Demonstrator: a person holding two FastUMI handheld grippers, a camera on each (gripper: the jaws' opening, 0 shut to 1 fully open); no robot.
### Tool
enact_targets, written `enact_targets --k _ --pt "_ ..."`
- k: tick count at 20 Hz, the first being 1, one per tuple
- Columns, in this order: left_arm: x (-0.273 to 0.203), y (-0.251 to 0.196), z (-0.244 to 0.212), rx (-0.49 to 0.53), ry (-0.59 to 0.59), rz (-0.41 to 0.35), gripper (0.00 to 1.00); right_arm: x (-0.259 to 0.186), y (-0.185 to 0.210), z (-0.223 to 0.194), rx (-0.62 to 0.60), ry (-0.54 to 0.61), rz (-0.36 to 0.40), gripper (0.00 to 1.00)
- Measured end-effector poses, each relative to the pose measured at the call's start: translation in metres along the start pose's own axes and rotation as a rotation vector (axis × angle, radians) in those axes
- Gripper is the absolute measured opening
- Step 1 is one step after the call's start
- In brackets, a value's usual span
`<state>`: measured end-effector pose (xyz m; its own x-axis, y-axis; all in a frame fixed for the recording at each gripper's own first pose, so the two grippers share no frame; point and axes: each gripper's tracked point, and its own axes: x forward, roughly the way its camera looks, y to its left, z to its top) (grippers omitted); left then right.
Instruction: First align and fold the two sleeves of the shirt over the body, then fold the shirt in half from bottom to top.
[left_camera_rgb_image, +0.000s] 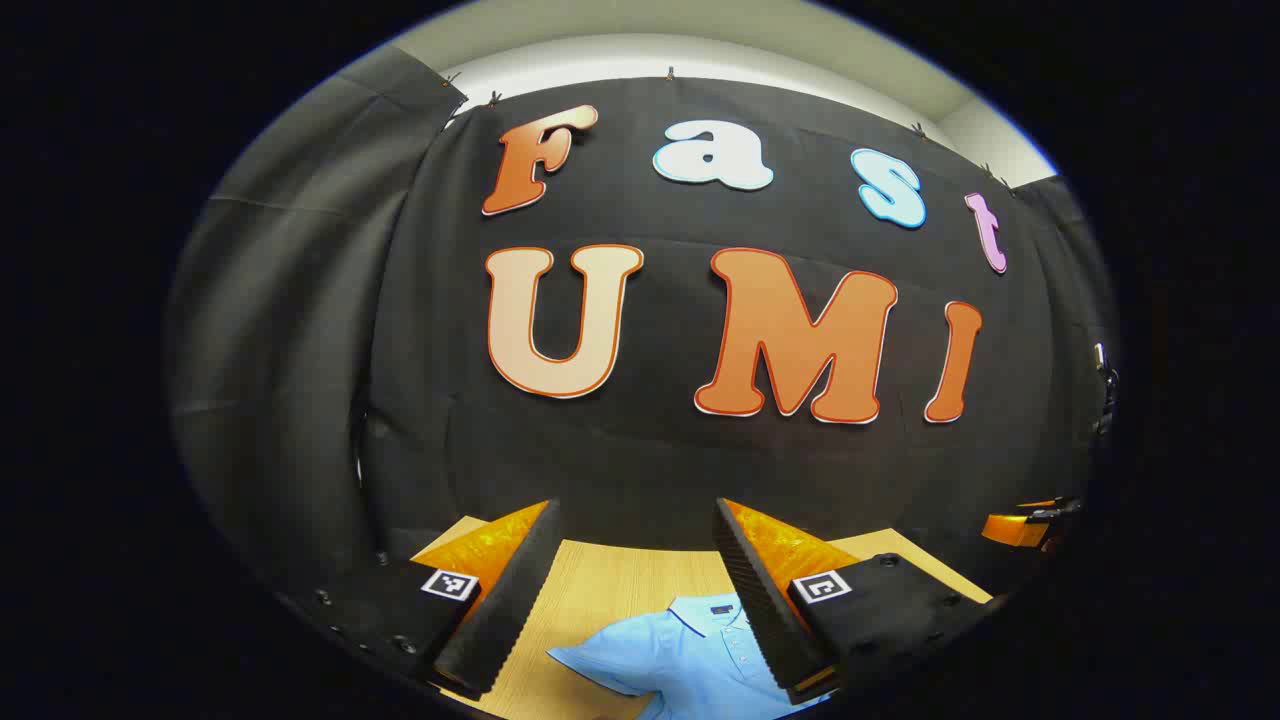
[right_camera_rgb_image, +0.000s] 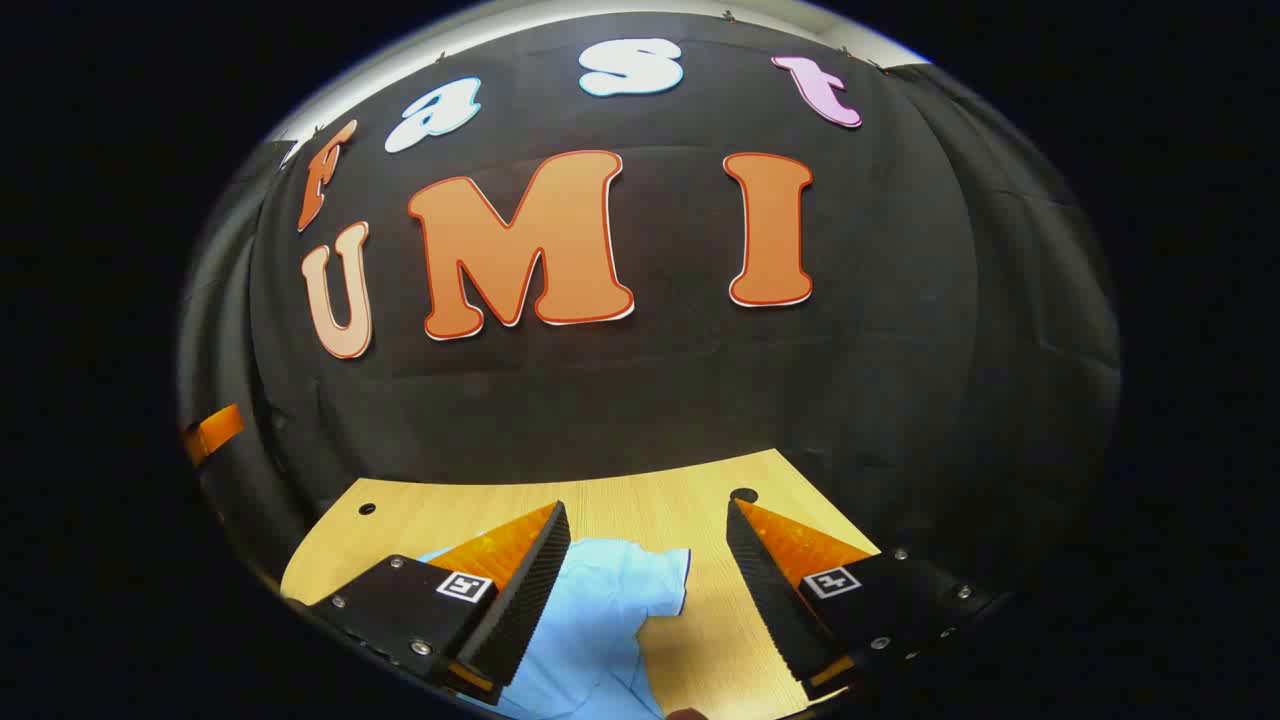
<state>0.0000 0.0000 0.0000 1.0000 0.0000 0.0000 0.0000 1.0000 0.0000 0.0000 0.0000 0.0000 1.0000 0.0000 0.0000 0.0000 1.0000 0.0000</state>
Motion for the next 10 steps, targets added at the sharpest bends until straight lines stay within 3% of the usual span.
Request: enact_targets --k 10 --pt "0.0017 0.0039 -0.0035 -0.002 0.011 0.008 0.98 0.003 -0.0027 -0.0044 0.004 0.018 -0.01 0.97"
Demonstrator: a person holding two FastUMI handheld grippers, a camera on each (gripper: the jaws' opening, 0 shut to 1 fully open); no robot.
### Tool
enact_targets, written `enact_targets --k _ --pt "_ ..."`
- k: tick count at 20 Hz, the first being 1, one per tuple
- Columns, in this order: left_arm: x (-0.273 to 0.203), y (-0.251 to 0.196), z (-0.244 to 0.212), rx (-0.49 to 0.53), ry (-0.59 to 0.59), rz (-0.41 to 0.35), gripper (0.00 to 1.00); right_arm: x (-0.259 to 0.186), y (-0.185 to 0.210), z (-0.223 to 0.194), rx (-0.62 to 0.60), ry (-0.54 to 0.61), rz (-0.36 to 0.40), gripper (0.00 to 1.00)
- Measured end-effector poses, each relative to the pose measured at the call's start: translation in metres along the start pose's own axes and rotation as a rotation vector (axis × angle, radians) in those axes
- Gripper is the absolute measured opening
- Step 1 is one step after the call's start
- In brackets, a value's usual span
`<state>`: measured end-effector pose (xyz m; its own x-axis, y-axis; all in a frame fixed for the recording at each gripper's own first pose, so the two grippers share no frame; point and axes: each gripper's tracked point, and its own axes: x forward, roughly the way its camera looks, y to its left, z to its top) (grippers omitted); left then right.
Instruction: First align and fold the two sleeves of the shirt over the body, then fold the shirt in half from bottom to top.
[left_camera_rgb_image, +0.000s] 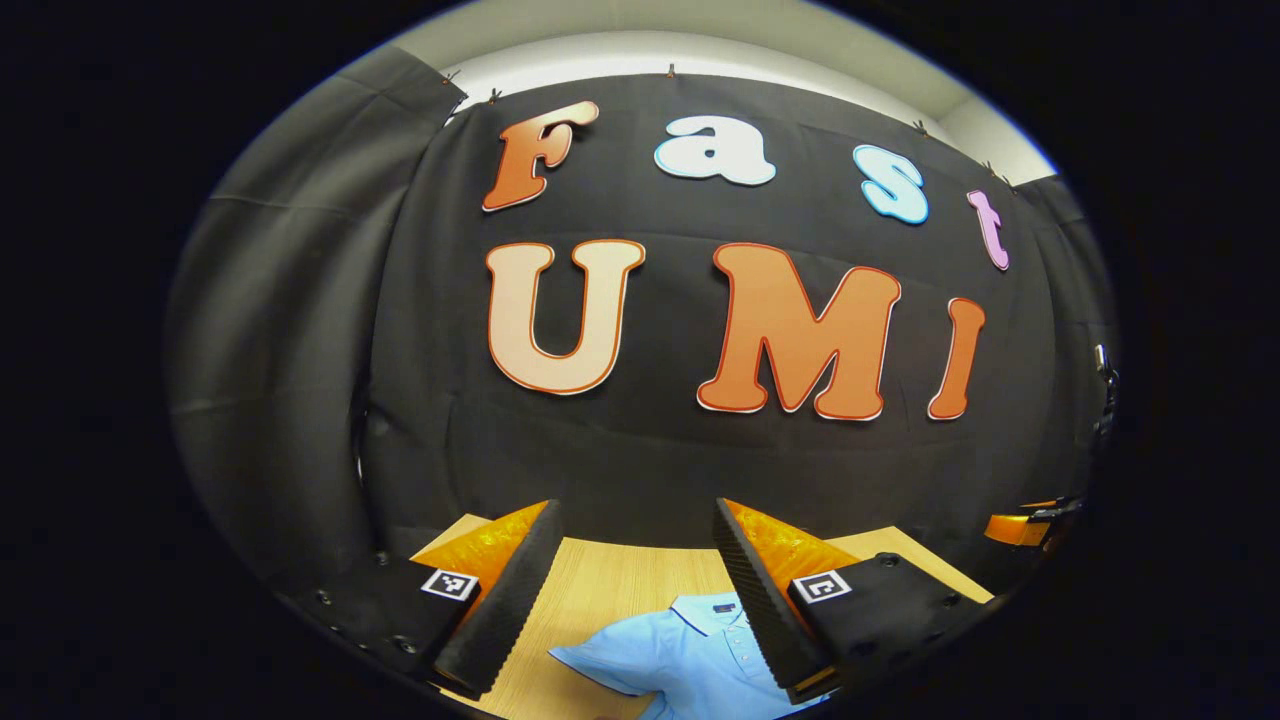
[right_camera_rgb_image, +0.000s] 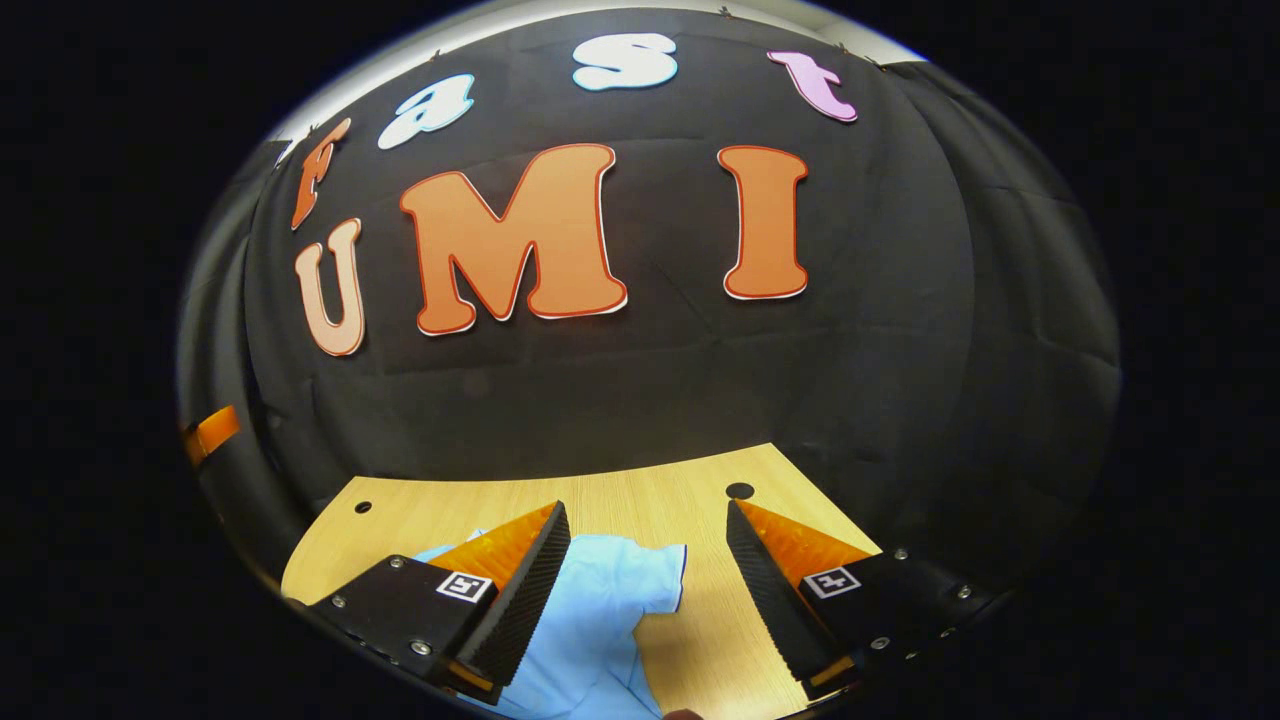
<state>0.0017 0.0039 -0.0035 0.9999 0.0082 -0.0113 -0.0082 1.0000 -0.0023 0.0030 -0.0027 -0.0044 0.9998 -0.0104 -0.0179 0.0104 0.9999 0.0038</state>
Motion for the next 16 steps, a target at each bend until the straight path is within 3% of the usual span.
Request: enact_targets --k 16 --pt "0.002 0.013 -0.005 0.006 0.013 0.018 0.98 0.013 0.007 -0.024 0.01 0.104 0.006 0.97"
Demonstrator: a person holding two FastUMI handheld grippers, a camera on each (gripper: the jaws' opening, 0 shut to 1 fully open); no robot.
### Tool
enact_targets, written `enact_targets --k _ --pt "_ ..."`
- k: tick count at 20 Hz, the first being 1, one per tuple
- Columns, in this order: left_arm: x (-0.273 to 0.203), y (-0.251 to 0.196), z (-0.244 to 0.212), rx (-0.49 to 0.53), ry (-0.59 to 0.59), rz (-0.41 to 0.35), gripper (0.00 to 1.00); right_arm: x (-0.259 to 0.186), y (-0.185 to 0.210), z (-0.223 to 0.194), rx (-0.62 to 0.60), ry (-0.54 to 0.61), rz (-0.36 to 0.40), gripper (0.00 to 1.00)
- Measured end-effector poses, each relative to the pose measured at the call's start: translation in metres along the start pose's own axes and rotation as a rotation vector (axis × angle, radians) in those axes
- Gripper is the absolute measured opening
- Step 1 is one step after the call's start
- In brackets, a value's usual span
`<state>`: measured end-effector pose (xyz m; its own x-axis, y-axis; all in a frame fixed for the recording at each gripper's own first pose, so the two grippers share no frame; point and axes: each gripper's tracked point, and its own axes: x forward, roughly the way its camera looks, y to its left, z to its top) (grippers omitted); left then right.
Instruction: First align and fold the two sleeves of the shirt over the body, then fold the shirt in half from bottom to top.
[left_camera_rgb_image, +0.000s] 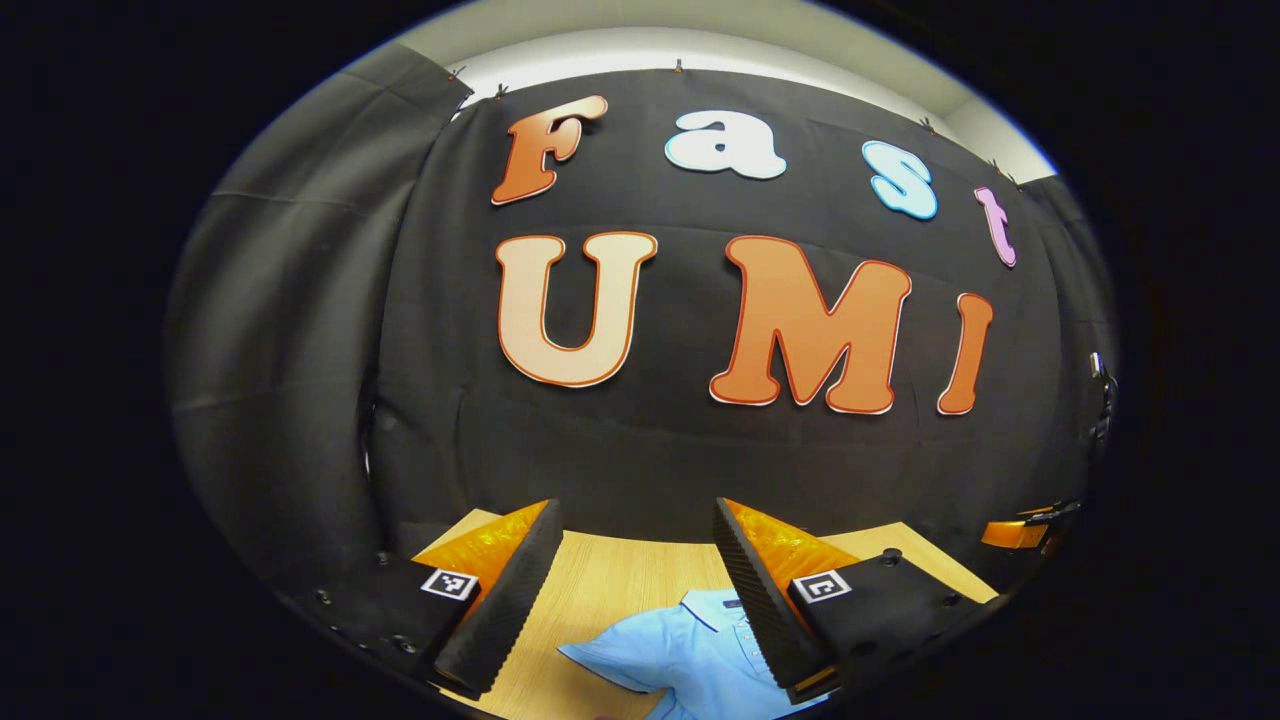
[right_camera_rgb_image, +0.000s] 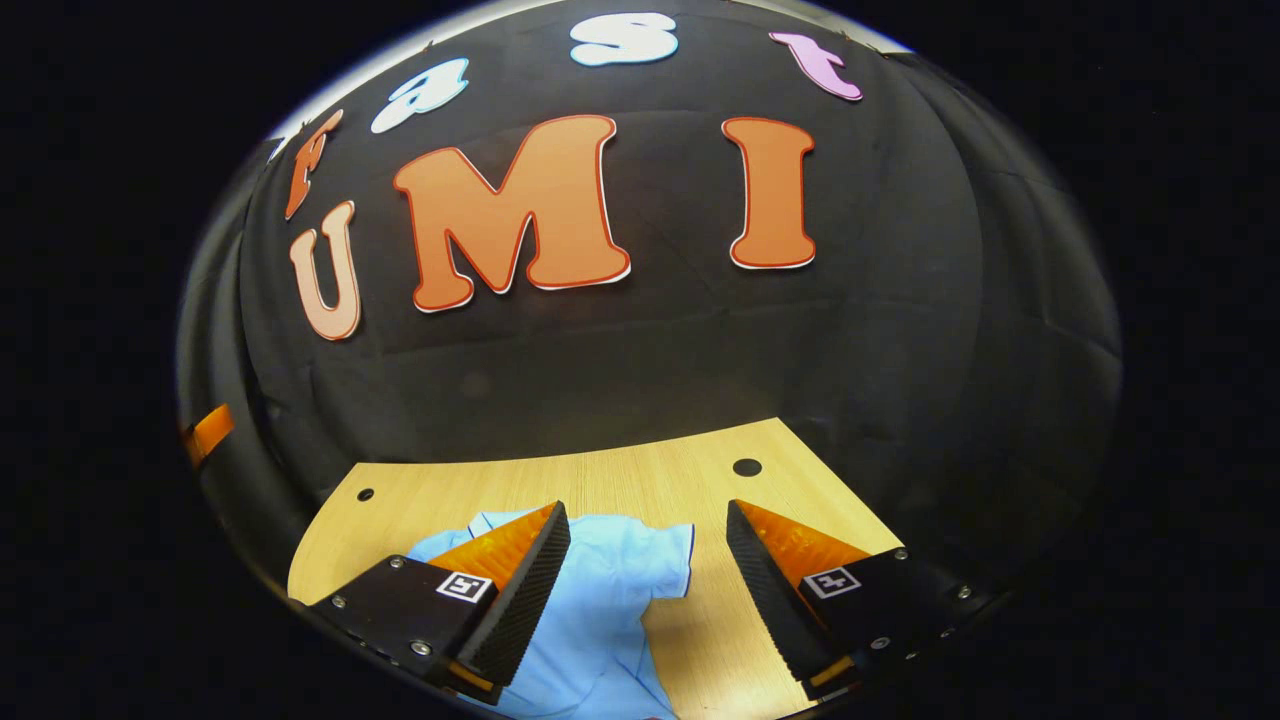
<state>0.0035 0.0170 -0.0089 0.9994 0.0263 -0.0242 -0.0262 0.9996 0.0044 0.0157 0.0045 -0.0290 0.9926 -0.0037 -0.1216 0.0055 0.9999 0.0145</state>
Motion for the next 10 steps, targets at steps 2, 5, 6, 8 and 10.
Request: enact_targets --k 2,5,6,8,10 --pt "0.002 -0.001 -0.001 0.004 0.004 -0.001 0.98 0.008 -0.002 -0.012 0.009 0.058 -0.008 0.97" --pt "0.003 0.002 -0.004 0.006 0.011 -0.001 0.98 0.025 -0.008 -0.021 0.025 0.133 -0.026 0.98" --pt "0.005 0.003 -0.005 0.005 0.013 -0.001 0.98 0.03 -0.01 -0.023 0.028 0.161 -0.03 0.97" --pt "0.006 0.007 -0.008 0.002 0.018 0.003 0.98 0.046 -0.014 -0.029 0.025 0.226 -0.032 0.97" --pt "0.008 0.01 -0.011 -0.004 0.027 0.005 0.98 0.062 -0.015 -0.042 0.029 0.314 -0.014 0.97"
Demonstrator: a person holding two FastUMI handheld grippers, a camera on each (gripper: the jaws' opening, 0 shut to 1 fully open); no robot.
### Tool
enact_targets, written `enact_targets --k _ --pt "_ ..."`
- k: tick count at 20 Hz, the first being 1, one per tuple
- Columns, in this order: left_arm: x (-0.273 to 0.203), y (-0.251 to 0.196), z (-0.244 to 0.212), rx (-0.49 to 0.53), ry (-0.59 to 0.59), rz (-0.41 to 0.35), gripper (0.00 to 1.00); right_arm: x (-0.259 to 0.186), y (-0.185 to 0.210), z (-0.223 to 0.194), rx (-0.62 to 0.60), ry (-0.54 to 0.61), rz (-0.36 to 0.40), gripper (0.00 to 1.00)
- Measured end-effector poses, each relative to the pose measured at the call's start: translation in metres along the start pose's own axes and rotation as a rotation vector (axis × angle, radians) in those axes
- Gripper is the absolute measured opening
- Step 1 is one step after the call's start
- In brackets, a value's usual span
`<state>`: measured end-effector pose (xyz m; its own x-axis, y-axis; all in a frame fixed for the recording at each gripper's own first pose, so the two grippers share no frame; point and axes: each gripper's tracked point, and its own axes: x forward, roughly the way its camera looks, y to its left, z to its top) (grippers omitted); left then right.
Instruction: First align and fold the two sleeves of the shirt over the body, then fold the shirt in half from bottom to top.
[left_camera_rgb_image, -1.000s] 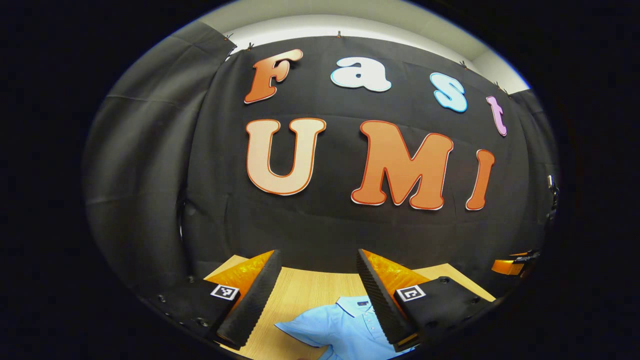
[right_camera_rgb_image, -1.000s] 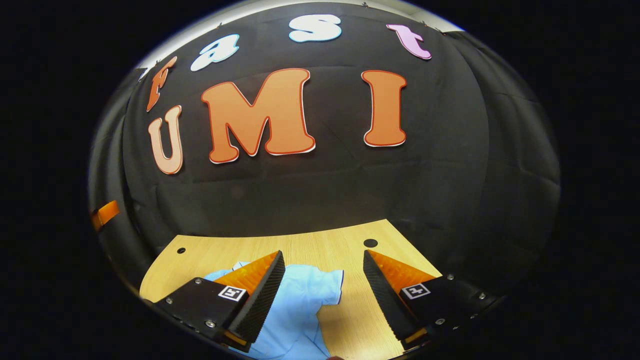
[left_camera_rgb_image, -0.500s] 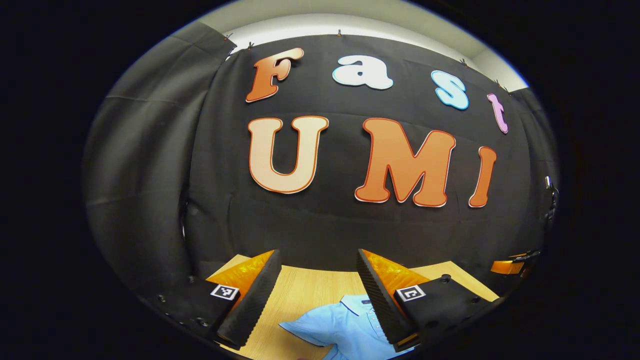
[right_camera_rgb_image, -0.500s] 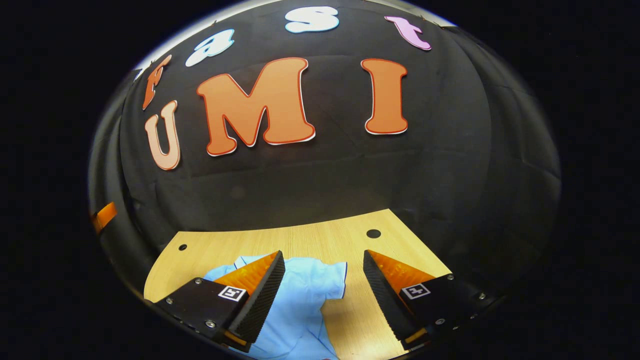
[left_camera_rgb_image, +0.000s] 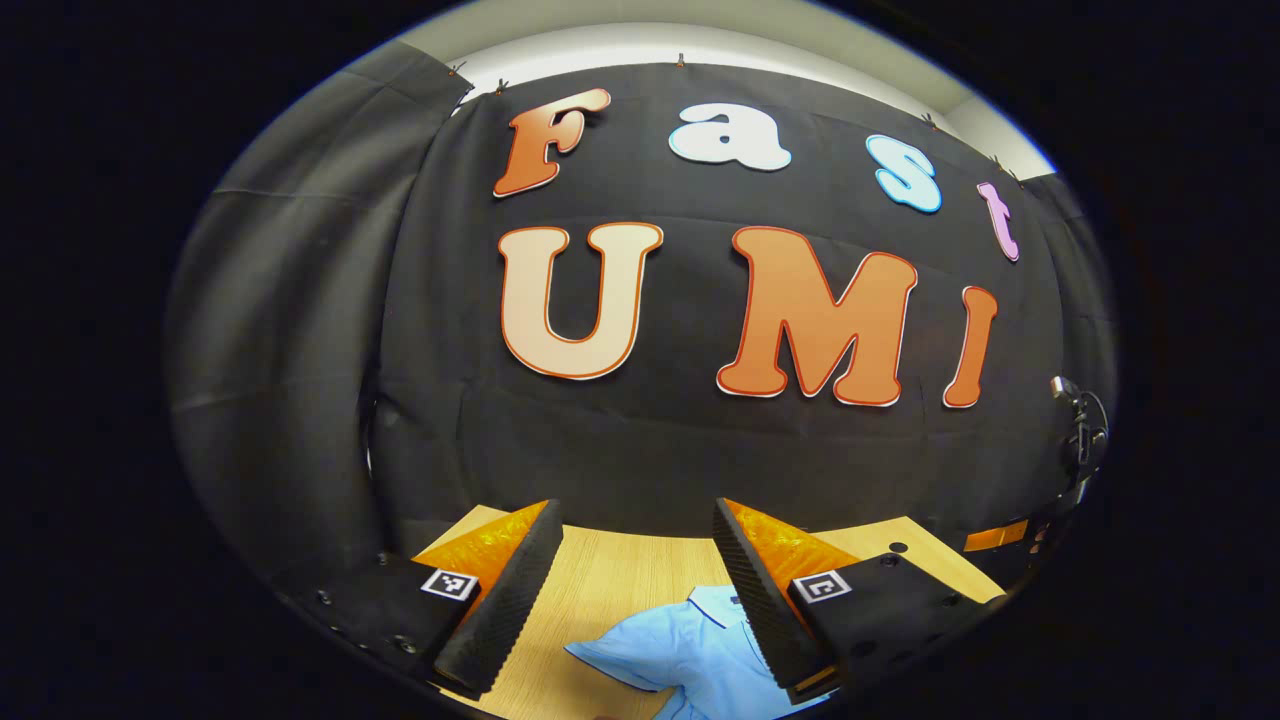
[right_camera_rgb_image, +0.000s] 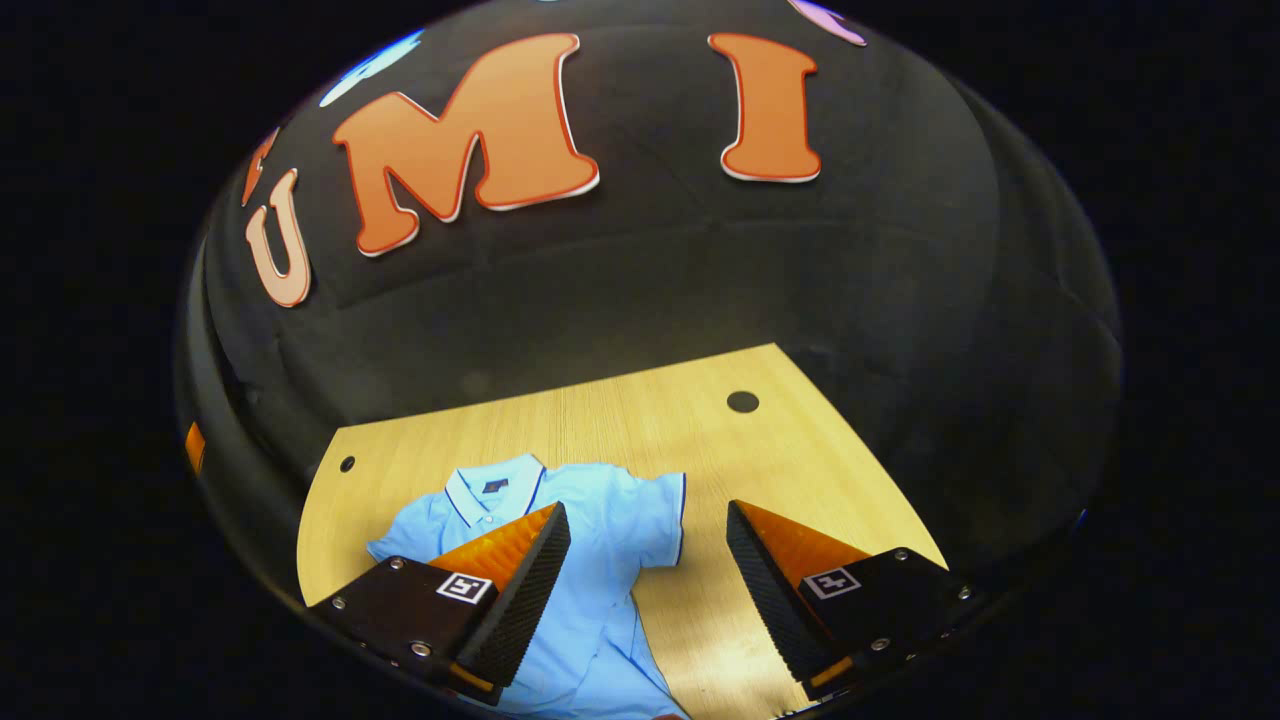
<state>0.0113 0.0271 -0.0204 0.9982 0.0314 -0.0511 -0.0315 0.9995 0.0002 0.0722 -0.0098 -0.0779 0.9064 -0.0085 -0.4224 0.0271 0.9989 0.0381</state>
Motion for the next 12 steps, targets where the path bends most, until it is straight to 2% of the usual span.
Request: enact_targets --k 4,7,12 --pt "0.006 0.005 -0.005 0.001 0.016 0.003 0.98 0.048 -0.002 -0.011 -0.029 0.162 0.001 0.98" --pt "0.011 0.009 -0.011 -0.008 0.033 0.011 0.99 0.089 -0.006 -0.013 -0.073 0.241 -0.013 0.98" --pt "0.015 0.02 -0.028 -0.011 0.078 0.036 0.98 0.144 -0.016 -0.046 -0.024 0.438 -0.036 0.98"
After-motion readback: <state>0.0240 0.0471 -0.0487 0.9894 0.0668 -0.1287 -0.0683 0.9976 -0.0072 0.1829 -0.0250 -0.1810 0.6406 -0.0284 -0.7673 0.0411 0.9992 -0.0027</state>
